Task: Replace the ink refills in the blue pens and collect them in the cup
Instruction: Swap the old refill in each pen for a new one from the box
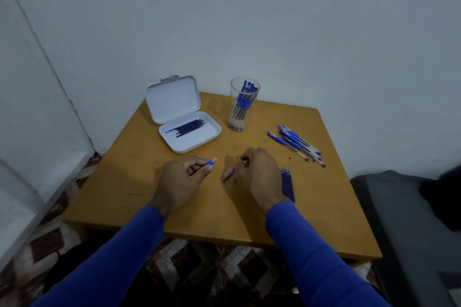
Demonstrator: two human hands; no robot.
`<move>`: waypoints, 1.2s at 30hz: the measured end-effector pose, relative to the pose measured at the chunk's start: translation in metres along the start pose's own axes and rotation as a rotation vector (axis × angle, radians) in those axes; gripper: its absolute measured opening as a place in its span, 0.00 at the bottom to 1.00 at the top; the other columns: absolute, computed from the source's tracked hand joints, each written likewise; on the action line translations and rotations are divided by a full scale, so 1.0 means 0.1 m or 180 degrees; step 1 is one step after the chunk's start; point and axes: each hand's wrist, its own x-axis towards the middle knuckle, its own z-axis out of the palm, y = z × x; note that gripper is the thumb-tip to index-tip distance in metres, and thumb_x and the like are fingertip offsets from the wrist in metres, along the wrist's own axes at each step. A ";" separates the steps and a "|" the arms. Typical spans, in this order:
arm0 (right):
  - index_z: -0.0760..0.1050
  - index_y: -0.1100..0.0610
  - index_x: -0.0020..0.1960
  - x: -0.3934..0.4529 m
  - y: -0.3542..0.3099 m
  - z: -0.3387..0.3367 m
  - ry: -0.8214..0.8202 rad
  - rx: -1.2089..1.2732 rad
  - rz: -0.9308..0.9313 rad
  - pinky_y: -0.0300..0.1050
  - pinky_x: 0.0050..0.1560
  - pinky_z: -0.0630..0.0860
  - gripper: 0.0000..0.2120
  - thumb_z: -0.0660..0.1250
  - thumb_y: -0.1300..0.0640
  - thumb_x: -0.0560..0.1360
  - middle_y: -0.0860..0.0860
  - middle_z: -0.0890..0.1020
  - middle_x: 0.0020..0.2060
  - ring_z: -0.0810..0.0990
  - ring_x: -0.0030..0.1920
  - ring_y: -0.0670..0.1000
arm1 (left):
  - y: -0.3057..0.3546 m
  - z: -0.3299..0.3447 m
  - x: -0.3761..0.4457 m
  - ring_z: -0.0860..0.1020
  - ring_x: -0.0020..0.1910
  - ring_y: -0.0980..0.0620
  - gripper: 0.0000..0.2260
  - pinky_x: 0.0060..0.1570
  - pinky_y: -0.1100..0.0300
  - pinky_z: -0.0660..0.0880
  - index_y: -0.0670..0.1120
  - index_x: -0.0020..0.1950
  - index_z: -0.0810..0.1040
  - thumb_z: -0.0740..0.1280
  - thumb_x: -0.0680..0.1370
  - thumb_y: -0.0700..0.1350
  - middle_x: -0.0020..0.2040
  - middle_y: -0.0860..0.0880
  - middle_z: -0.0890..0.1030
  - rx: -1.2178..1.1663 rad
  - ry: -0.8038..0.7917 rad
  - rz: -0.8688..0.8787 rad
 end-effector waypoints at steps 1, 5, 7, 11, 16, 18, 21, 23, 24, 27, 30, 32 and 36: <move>0.77 0.52 0.61 0.07 -0.11 0.02 -0.0020 -0.0022 -0.0105 0.48 0.54 0.80 0.10 0.66 0.51 0.81 0.49 0.77 0.53 0.76 0.52 0.49 | -0.02 -0.07 0.02 0.81 0.39 0.53 0.04 0.40 0.58 0.80 0.53 0.50 0.87 0.75 0.76 0.48 0.38 0.55 0.84 -0.0043 0.0070 -0.0027; 0.80 0.54 0.59 0.34 -0.50 0.18 0.0091 -0.0156 -0.0640 0.50 0.50 0.81 0.10 0.65 0.54 0.81 0.51 0.80 0.51 0.78 0.50 0.51 | -0.17 -0.35 0.07 0.81 0.37 0.52 0.05 0.38 0.58 0.80 0.49 0.51 0.87 0.75 0.76 0.45 0.38 0.52 0.84 0.0005 0.0355 0.0057; 0.81 0.55 0.59 0.49 -0.69 0.27 0.0037 -0.0187 -0.0881 0.52 0.49 0.81 0.11 0.64 0.56 0.80 0.53 0.82 0.52 0.79 0.51 0.54 | -0.25 -0.50 0.10 0.81 0.37 0.54 0.06 0.37 0.64 0.78 0.46 0.52 0.86 0.75 0.76 0.44 0.38 0.54 0.84 0.0237 0.0483 0.0174; 0.81 0.56 0.62 0.77 -1.00 0.46 -0.0273 -0.0338 -0.1140 0.51 0.50 0.80 0.14 0.66 0.62 0.79 0.55 0.82 0.56 0.80 0.56 0.56 | -0.38 -0.76 0.18 0.78 0.38 0.61 0.04 0.35 0.69 0.73 0.48 0.50 0.86 0.75 0.76 0.45 0.37 0.57 0.82 0.0687 0.0712 0.0128; 0.81 0.54 0.64 1.05 -1.27 0.66 -0.0565 -0.0783 -0.1380 0.50 0.54 0.79 0.15 0.66 0.64 0.79 0.55 0.80 0.57 0.78 0.58 0.57 | -0.56 -0.94 0.27 0.77 0.37 0.61 0.05 0.36 0.70 0.71 0.48 0.50 0.87 0.75 0.76 0.47 0.36 0.59 0.80 0.0758 0.0846 -0.0114; 0.80 0.54 0.65 1.14 -1.32 0.72 -0.0699 -0.0905 -0.1417 0.51 0.57 0.79 0.16 0.67 0.64 0.79 0.56 0.79 0.58 0.78 0.59 0.57 | -0.60 -0.97 0.29 0.77 0.36 0.59 0.05 0.35 0.69 0.72 0.48 0.50 0.86 0.75 0.76 0.47 0.35 0.58 0.79 0.0752 0.0864 -0.0130; 0.81 0.55 0.62 1.20 -1.33 0.80 -0.0749 -0.0936 -0.1480 0.52 0.57 0.80 0.14 0.68 0.64 0.79 0.56 0.78 0.58 0.79 0.57 0.57 | -0.62 -0.97 0.30 0.77 0.38 0.59 0.03 0.36 0.69 0.73 0.50 0.49 0.85 0.75 0.76 0.47 0.35 0.57 0.80 0.0664 0.0885 -0.0137; 0.81 0.55 0.61 1.21 -1.34 0.83 -0.0776 -0.0940 -0.1500 0.52 0.58 0.79 0.13 0.69 0.64 0.78 0.56 0.77 0.58 0.79 0.56 0.56 | -0.65 -0.96 0.29 0.78 0.39 0.61 0.04 0.37 0.71 0.73 0.50 0.49 0.85 0.75 0.76 0.47 0.36 0.59 0.80 0.0617 0.0879 -0.0142; 0.81 0.55 0.61 1.20 -1.34 0.84 -0.0796 -0.0930 -0.1499 0.51 0.58 0.79 0.12 0.69 0.64 0.78 0.56 0.77 0.58 0.79 0.56 0.56 | -0.66 -0.96 0.29 0.78 0.39 0.62 0.04 0.37 0.71 0.73 0.50 0.50 0.85 0.75 0.76 0.47 0.37 0.59 0.80 0.0605 0.0875 -0.0144; 0.80 0.55 0.60 1.20 -1.34 0.86 -0.0844 -0.0906 -0.1526 0.52 0.59 0.80 0.11 0.70 0.62 0.78 0.55 0.78 0.58 0.79 0.55 0.55 | -0.68 -0.95 0.28 0.78 0.40 0.62 0.04 0.38 0.71 0.73 0.51 0.51 0.85 0.75 0.76 0.47 0.38 0.60 0.80 0.0585 0.0884 -0.0173; 0.79 0.54 0.60 1.20 -1.35 0.86 -0.0883 -0.0948 -0.1576 0.53 0.58 0.81 0.11 0.70 0.62 0.78 0.55 0.78 0.58 0.79 0.55 0.55 | -0.69 -0.94 0.27 0.77 0.39 0.61 0.05 0.38 0.70 0.73 0.51 0.51 0.86 0.74 0.77 0.48 0.38 0.58 0.80 0.0473 0.0878 -0.0241; 0.79 0.55 0.61 1.20 -1.36 0.84 -0.0944 -0.0969 -0.1587 0.54 0.58 0.81 0.11 0.70 0.61 0.78 0.55 0.77 0.58 0.79 0.56 0.55 | -0.70 -0.94 0.26 0.77 0.38 0.61 0.05 0.38 0.69 0.73 0.50 0.52 0.86 0.74 0.77 0.48 0.38 0.58 0.80 0.0433 0.0875 -0.0284; 0.77 0.56 0.62 1.17 -1.36 0.81 -0.0979 -0.1132 -0.1698 0.54 0.59 0.80 0.11 0.70 0.59 0.79 0.56 0.76 0.59 0.77 0.57 0.55 | -0.69 -0.94 0.26 0.77 0.38 0.61 0.05 0.37 0.69 0.73 0.50 0.52 0.86 0.74 0.77 0.48 0.37 0.58 0.80 0.0445 0.0864 -0.0257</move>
